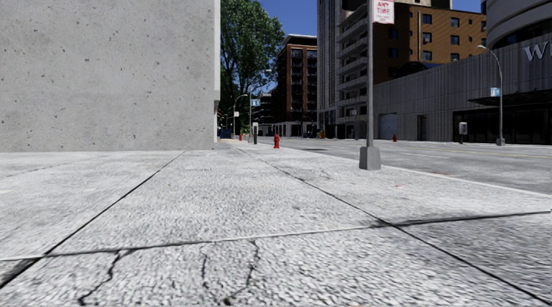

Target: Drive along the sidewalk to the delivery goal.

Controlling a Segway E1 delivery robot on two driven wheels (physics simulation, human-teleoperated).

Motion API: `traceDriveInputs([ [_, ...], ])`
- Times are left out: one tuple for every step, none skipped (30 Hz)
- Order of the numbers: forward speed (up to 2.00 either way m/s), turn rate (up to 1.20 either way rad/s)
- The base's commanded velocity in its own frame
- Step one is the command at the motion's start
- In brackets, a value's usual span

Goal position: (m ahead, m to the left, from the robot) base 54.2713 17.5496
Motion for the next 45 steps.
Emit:
traceDriveInputs([
  [2.00, 0.00],
  [2.00, 0.00],
  [2.00, 0.00],
  [2.00, 0.00],
  [2.00, 0.00],
  [2.00, 0.00],
  [2.00, 0.00],
  [2.00, 0.00],
  [2.00, 0.00],
  [2.00, 0.00],
  [2.00, 0.00],
  [2.00, 0.00],
  [2.00, 0.00],
  [2.00, 0.00],
  [2.00, 0.00],
  [2.00, 0.00],
  [2.00, 0.00],
  [2.00, 0.00],
  [2.00, 0.00],
  [2.00, 0.00],
  [2.00, 0.00],
  [2.00, 0.00],
  [2.00, 0.00],
  [2.00, 0.00],
  [2.00, 0.00],
  [2.00, 0.00],
  [2.00, 0.00],
  [2.00, 0.00],
  [2.00, 0.00],
  [2.00, 0.00],
  [2.00, 0.00],
  [2.00, 0.00],
  [2.00, 0.00],
  [2.00, 0.00],
  [2.00, 0.00],
  [2.00, 0.00],
  [2.00, 0.00],
  [2.00, 0.00],
  [2.00, 0.00],
  [2.00, 0.00],
  [2.00, 0.00],
  [2.00, 0.00],
  [2.00, 0.00],
  [2.00, 0.00],
  [2.00, 0.00],
])
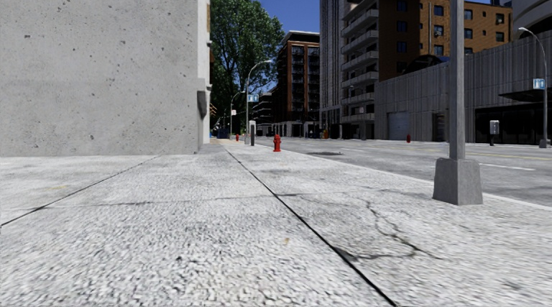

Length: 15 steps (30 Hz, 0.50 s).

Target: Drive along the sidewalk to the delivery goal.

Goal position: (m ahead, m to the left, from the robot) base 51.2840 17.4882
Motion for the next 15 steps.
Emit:
traceDriveInputs([
  [2.00, 0.00],
  [2.00, 0.00],
  [2.00, 0.00],
  [2.00, 0.00],
  [2.00, 0.00],
  [2.00, 0.00],
  [2.00, 0.00],
  [2.00, 0.00],
  [2.00, 0.00],
  [2.00, 0.00],
  [2.00, 0.00],
  [2.00, 0.00],
  [2.00, 0.00],
  [2.00, 0.00],
  [2.00, 0.00],
])
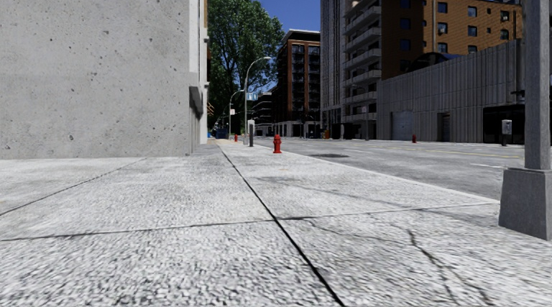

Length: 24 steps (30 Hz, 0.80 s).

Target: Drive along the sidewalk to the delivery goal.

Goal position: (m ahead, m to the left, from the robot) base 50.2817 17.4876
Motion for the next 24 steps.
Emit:
traceDriveInputs([
  [2.00, 0.00],
  [2.00, 0.00],
  [2.00, 0.00],
  [2.00, 0.00],
  [2.00, 0.08],
  [2.00, 0.17],
  [2.00, 0.20],
  [2.00, 0.20],
  [2.00, 0.20],
  [2.00, 0.20],
  [2.00, 0.21],
  [2.00, 0.21],
  [2.00, 0.21],
  [2.00, 0.17],
  [2.00, 0.17],
  [2.00, 0.00],
  [2.00, 0.00],
  [2.00, 0.00],
  [2.00, 0.00],
  [2.00, 0.00],
  [2.00, 0.00],
  [2.00, 0.00],
  [2.00, 0.00],
  [2.00, 0.00],
])
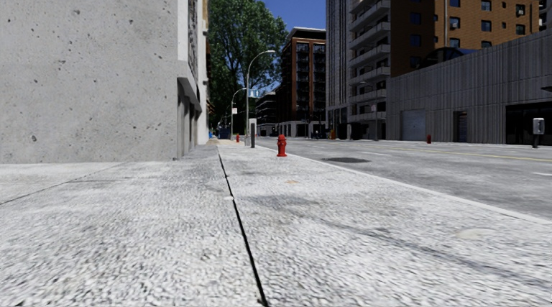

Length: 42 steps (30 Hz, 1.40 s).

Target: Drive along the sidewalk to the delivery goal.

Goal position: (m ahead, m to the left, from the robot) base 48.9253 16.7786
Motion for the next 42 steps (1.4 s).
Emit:
traceDriveInputs([
  [2.00, 0.00],
  [2.00, 0.00],
  [2.00, 0.00],
  [2.00, 0.00],
  [2.00, 0.00],
  [2.00, 0.03],
  [2.00, 0.03],
  [2.00, 0.12],
  [2.00, 0.25],
  [2.00, 0.25],
  [2.00, 0.26],
  [2.00, 0.26],
  [2.00, 0.25],
  [2.00, 0.25],
  [2.00, 0.25],
  [2.00, 0.24],
  [2.00, 0.24],
  [2.00, 0.15],
  [2.00, 0.11],
  [2.00, 0.10],
  [2.00, 0.10],
  [2.00, 0.10],
  [2.00, 0.10],
  [2.00, 0.10],
  [2.00, 0.10],
  [2.00, 0.10],
  [2.00, 0.12],
  [2.00, 0.13],
  [2.00, 0.14],
  [2.00, 0.14],
  [2.00, 0.14],
  [2.00, 0.14],
  [2.00, 0.14],
  [2.00, 0.14],
  [2.00, 0.14],
  [2.00, 0.14],
  [2.00, 0.14],
  [2.00, 0.14],
  [2.00, 0.14],
  [2.00, 0.14],
  [2.00, 0.14],
  [2.00, 0.14],
])
